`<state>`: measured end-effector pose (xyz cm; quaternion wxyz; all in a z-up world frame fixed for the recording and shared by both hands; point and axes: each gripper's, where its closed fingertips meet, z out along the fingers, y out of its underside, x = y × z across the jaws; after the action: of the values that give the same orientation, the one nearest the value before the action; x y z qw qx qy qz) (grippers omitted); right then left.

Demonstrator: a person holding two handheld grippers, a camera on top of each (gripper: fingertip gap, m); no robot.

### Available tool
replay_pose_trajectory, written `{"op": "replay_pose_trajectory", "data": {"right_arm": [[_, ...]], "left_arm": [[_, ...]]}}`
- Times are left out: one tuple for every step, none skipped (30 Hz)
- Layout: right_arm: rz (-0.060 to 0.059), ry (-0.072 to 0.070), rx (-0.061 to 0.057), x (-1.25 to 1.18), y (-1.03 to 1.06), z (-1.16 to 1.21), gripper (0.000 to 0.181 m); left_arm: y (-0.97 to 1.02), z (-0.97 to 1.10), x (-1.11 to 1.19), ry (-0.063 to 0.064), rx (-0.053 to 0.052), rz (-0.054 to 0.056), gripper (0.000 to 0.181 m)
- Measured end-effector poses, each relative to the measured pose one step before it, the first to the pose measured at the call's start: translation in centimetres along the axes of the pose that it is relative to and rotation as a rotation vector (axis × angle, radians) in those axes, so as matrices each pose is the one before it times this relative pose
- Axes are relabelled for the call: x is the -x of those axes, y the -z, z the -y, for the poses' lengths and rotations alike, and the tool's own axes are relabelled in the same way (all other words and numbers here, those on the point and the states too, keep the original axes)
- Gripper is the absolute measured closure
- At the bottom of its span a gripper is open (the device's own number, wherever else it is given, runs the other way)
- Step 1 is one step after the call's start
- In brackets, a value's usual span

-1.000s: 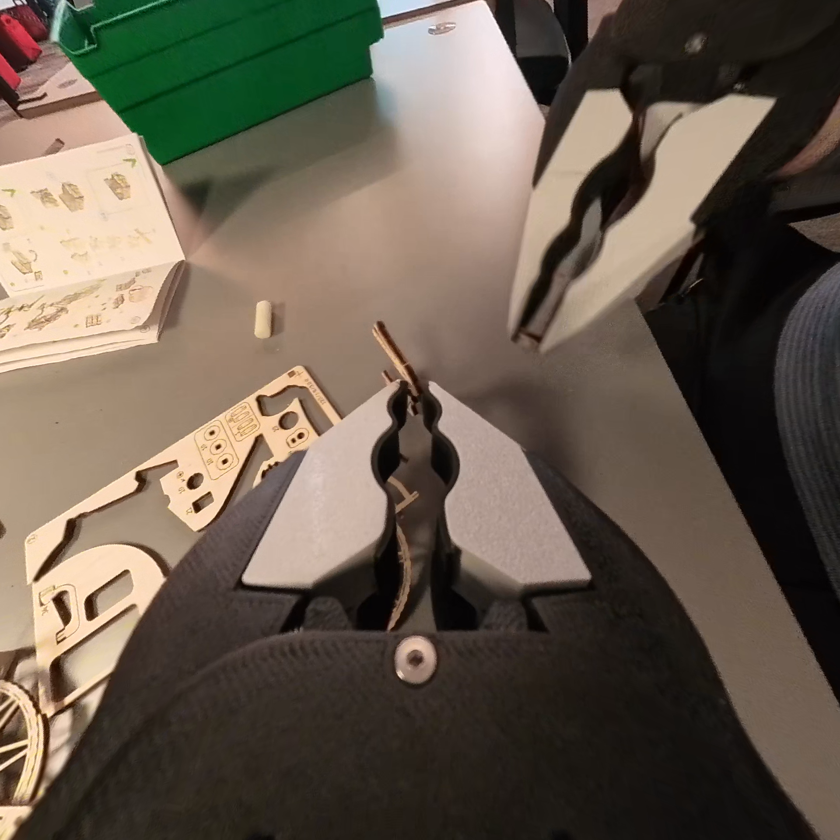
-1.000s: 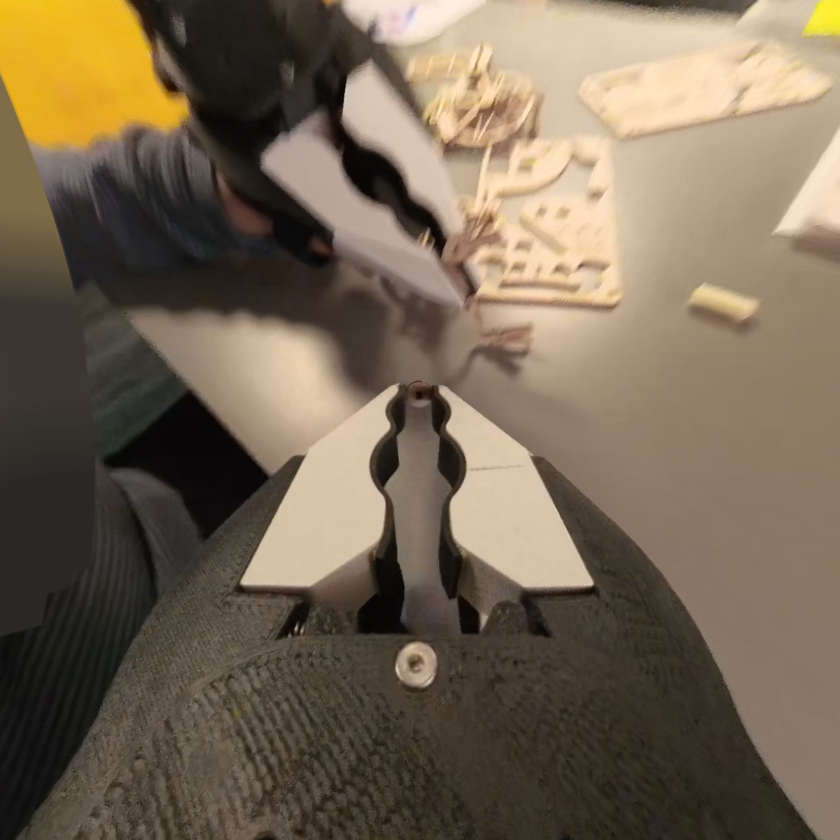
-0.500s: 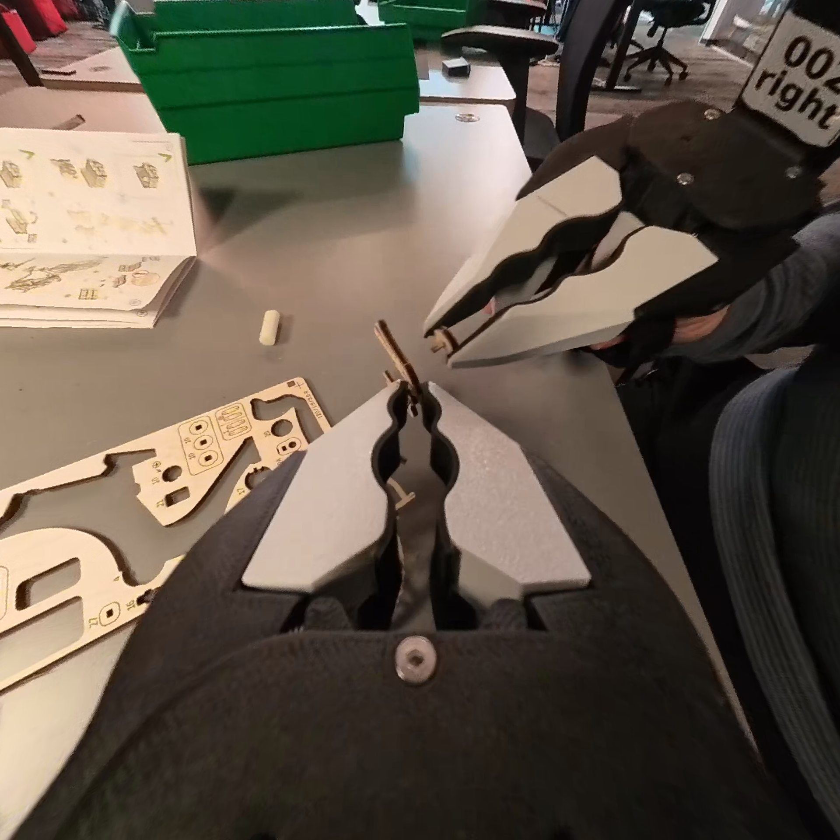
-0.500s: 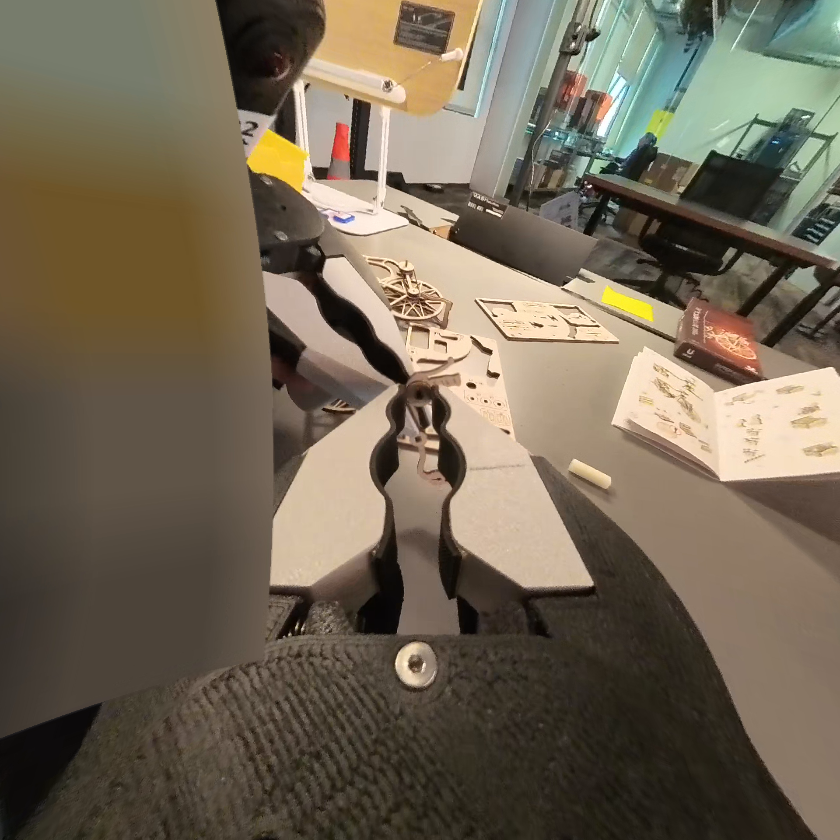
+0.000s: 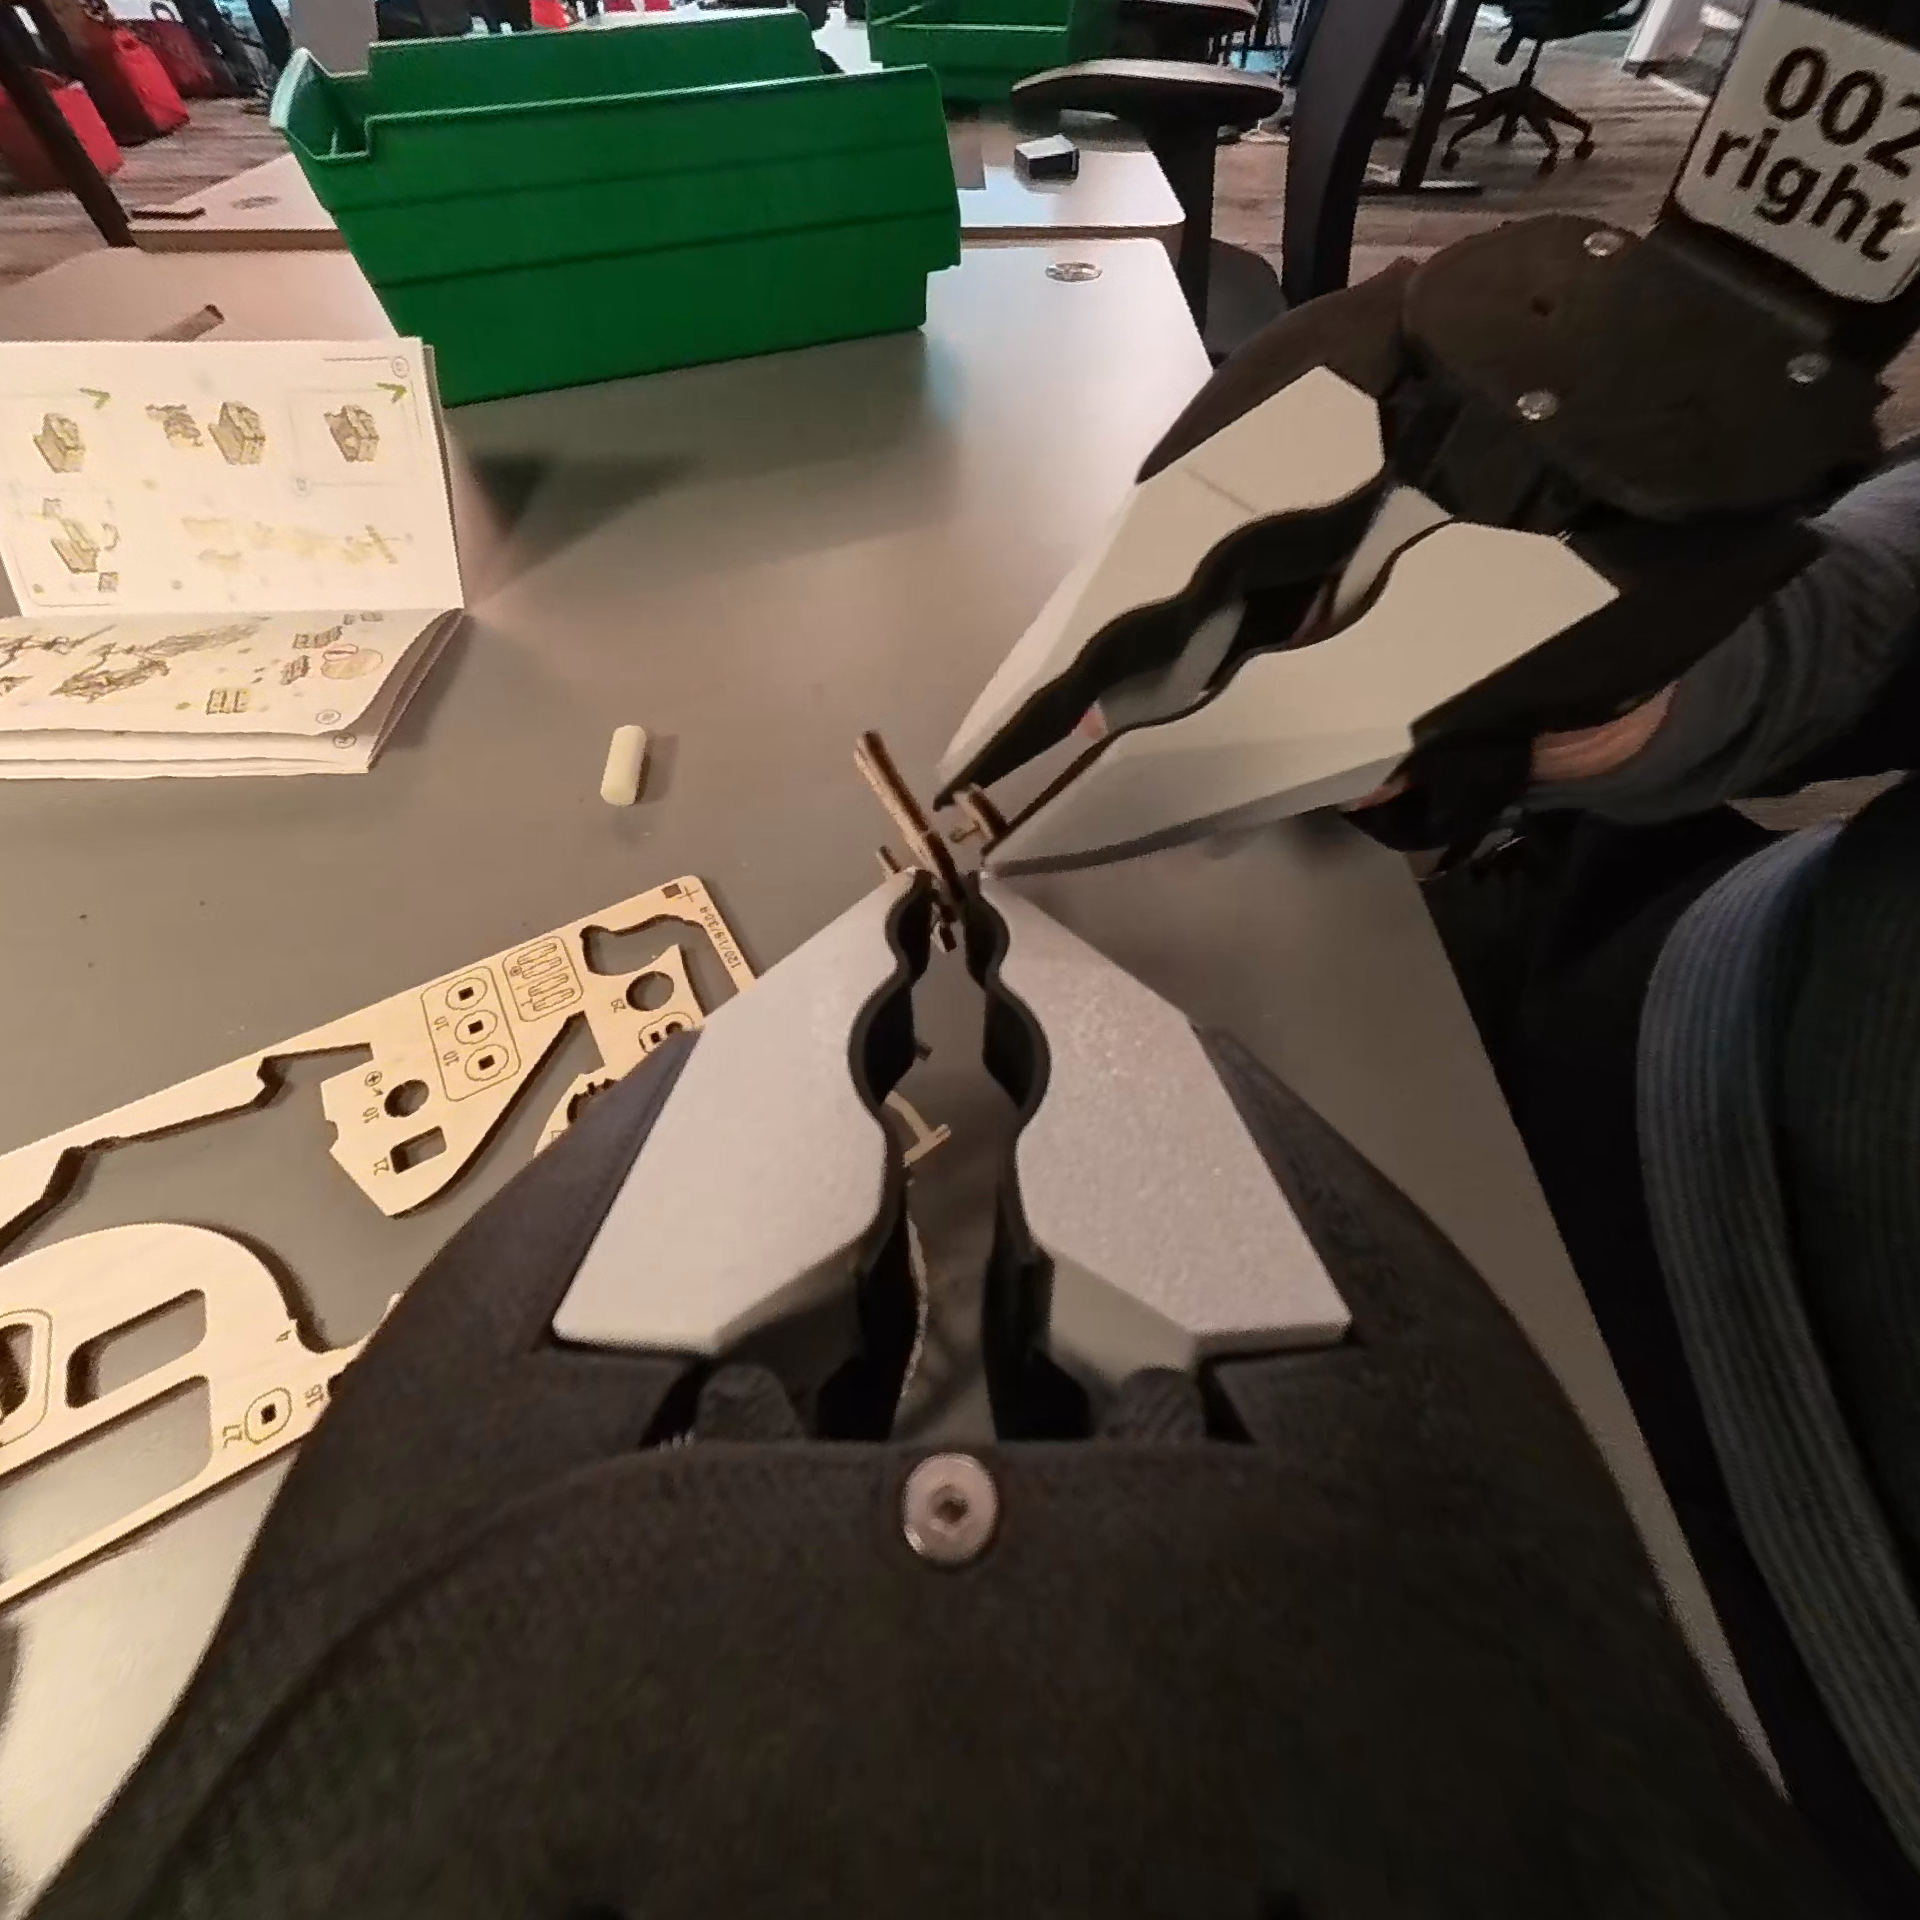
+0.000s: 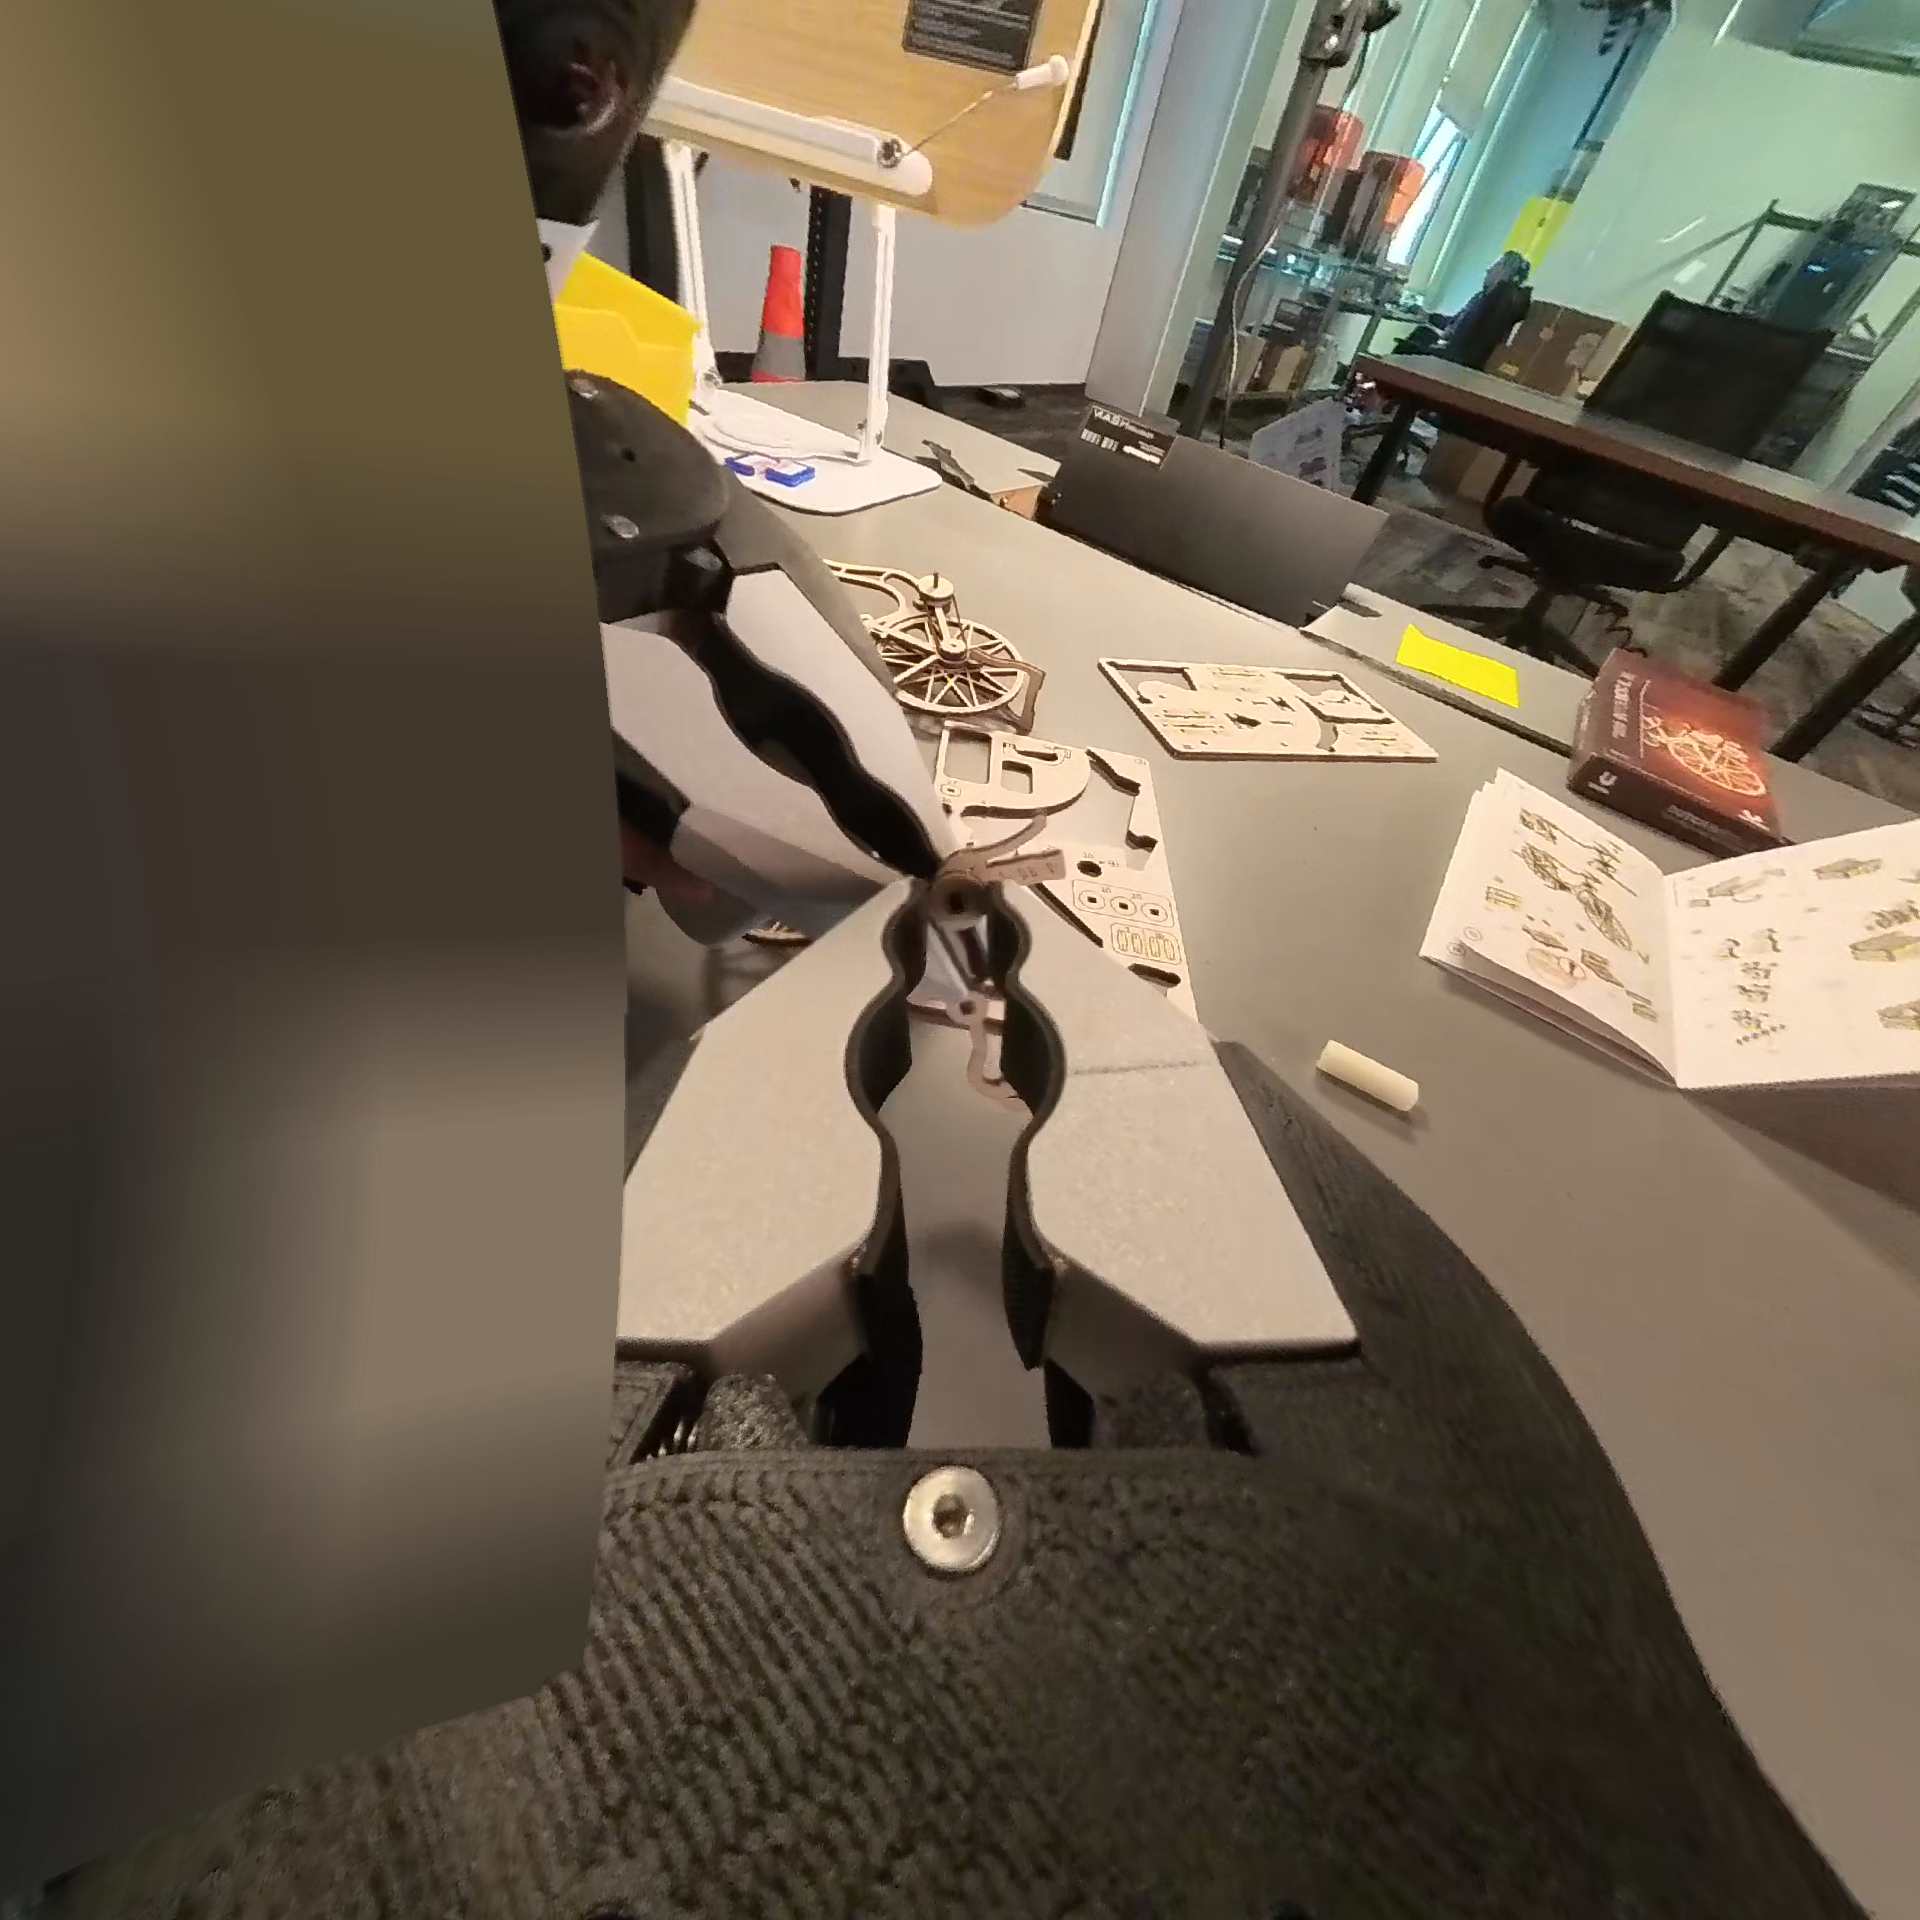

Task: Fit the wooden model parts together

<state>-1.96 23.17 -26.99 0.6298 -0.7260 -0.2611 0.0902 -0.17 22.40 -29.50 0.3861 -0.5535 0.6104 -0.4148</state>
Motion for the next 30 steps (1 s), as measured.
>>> {"op": "replay_pose_trajectory", "data": {"right_arm": [[-0.0053,-0.0052,0.0033,-0.104,-0.03,-0.039,0.173],[-0.0007,-0.0042,0.0015,-0.016,-0.026,-0.011,0.173],[0.0018,-0.0046,-0.0008,0.024,-0.021,0.018,0.173],[0.0021,-0.0044,0.0013,0.039,-0.024,-0.005,0.173],[0.0,-0.0019,0.0038,0.007,-0.026,-0.044,0.173],[-0.0006,-0.0035,0.005,-0.014,-0.039,-0.061,0.173],[-0.0006,-0.007,0.006,-0.01,-0.042,-0.065,0.173],[-0.0001,-0.0078,0.0069,-0.011,-0.04,-0.078,0.173],[0.0005,-0.0051,0.0062,-0.006,-0.043,-0.076,0.173],[0.001,-0.0008,0.0054,-0.004,-0.029,-0.074,0.173],[0.0009,-0.0016,0.0058,-0.026,-0.013,-0.087,0.173],[0.0007,-0.0063,0.0059,-0.043,-0.007,-0.075,0.173],[0.0029,-0.0094,0.0045,-0.014,-0.005,-0.072,0.173],[0.0024,-0.0112,0.0049,-0.046,-0.004,-0.07,0.173],[-0.0003,-0.0103,0.0095,-0.073,-0.025,-0.127,0.173],[0.0018,-0.0088,0.0044,-0.044,-0.023,-0.063,0.174],[0.0036,-0.0083,0.0022,0.001,-0.017,-0.033,0.174],[0.0047,-0.0077,0.0001,0.016,-0.02,0.005,0.173],[0.0051,-0.0057,-0.0021,0.026,0.002,0.038,0.174],[0.0045,-0.0032,-0.0022,0.025,0.019,0.027,0.173],[0.0032,-0.0026,-0.0012,0.015,0.006,0.01,0.173],[0.0024,-0.0033,0.0013,-0.006,0.001,-0.01,0.173],[0.0031,-0.0047,0.0046,-0.003,-0.027,-0.064,0.173],[0.0031,-0.0049,0.0052,-0.003,-0.044,-0.066,0.173],[0.0029,-0.0038,0.0044,0.001,-0.024,-0.06,0.173],[0.0038,-0.0033,0.0047,-0.004,-0.026,-0.064,0.173],[0.004,-0.0029,0.0043,0.002,-0.02,-0.06,0.173],[0.003,-0.0015,0.0007,-0.028,0.005,-0.014,0.173],[0.0026,-0.001,-0.0021,-0.062,0.025,0.023,0.173],[0.0046,-0.0018,0.0024,-0.044,0.008,-0.037,0.173]], "left_arm": [[-0.009,0.029,-0.07,-0.0012,-0.0012,-0.0021,0.177],[-0.043,-0.031,-0.044,-0.0046,0.0033,0.0005,0.177],[-0.041,-0.067,0.005,-0.0066,0.0056,0.0044,0.177],[-0.022,-0.057,0.013,-0.0082,0.0052,0.0051,0.177],[-0.009,-0.05,0.045,-0.0086,0.0042,0.0059,0.177],[-0.015,-0.065,0.05,-0.0071,0.0048,0.0055,0.177],[-0.02,-0.069,0.05,-0.0056,0.0054,0.0055,0.177],[-0.027,-0.08,0.075,-0.0114,0.0073,0.0093,0.177],[-0.013,-0.083,0.103,-0.0181,0.0082,0.0151,0.177],[-0.02,-0.082,0.09,-0.0182,0.0093,0.0162,0.177],[-0.047,-0.064,0.08,-0.0145,0.0088,0.0144,0.177],[-0.036,-0.041,0.047,-0.0099,0.0068,0.0101,0.177],[-0.033,-0.039,0.002,-0.0042,0.0033,0.0038,0.177],[-0.013,0.003,-0.008,0.0023,-0.0012,-0.0014,0.177],[0.013,-0.009,0.049,0.0095,-0.0017,-0.0008,0.177],[-0.01,-0.012,0.004,0.007,0.0001,-0.0033,0.177],[-0.012,-0.025,-0.037,-0.0002,0.0015,-0.0042,0.177],[0.0,-0.007,-0.013,-0.0059,0.0005,0.0004,0.177],[0.013,0.021,-0.012,-0.0082,-0.0002,0.0013,0.177],[0.018,0.018,-0.011,-0.0077,0.0011,0.0022,0.177],[-0.006,0.001,-0.003,-0.0049,0.0015,0.0029,0.177],[-0.022,-0.031,-0.003,-0.0034,0.0038,0.0022,0.177],[-0.036,-0.081,0.015,-0.0058,0.0061,0.0026,0.177],[-0.018,-0.064,0.015,-0.0078,0.0054,0.0036,0.177],[-0.014,-0.065,0.008,-0.0117,0.005,0.0035,0.176],[0.003,-0.077,-0.045,-0.0137,0.0067,-0.0008,0.175],[0.011,-0.023,-0.166,-0.012,0.0036,-0.0117,0.173],[0.041,0.062,-0.387,-0.005,-0.002,-0.0294,0.166],[-0.01,-0.015,-0.406,0.0082,0.0029,-0.0349,0.159],[-0.003,-0.031,-0.315,0.0154,0.0025,-0.0325,0.154]]}}
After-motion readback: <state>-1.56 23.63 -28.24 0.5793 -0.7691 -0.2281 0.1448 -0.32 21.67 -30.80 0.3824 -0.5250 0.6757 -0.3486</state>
